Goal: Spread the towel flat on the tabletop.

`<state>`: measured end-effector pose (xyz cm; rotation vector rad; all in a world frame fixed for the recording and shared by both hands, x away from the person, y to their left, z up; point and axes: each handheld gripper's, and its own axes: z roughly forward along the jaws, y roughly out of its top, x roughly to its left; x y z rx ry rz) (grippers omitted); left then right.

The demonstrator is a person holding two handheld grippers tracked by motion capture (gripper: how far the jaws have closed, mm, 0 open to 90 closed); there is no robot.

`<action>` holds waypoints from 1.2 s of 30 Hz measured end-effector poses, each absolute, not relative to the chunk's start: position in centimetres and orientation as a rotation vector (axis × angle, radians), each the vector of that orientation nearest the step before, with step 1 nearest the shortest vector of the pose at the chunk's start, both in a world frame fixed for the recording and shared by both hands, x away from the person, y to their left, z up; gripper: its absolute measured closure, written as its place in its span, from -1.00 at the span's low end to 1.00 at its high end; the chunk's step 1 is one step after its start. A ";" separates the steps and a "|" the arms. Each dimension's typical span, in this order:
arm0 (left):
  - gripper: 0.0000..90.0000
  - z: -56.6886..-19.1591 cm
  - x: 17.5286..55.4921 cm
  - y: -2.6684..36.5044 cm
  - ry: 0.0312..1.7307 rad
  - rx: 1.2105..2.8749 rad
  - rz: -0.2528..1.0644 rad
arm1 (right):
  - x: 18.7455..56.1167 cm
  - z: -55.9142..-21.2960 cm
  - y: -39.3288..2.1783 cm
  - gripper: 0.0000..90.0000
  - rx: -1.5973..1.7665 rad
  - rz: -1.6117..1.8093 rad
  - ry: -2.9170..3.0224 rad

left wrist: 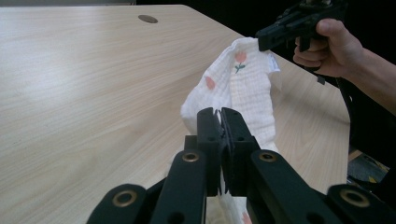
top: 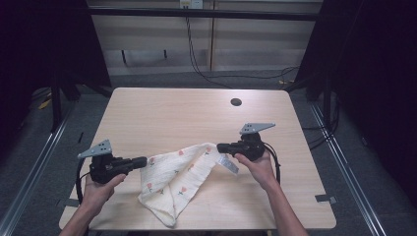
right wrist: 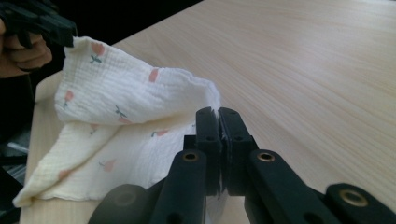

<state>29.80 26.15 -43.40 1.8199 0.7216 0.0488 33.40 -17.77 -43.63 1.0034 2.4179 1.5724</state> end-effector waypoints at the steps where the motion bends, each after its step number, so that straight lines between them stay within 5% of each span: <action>1: 0.94 -43.3 29.7 26.1 0.718 1.820 0.047 | 33.3 -43.4 -17.8 0.95 0.996 1.574 2.417; 36: 0.94 -35.8 30.6 24.9 0.602 1.730 0.179 | 30.9 -32.4 -19.9 0.96 0.860 1.626 2.212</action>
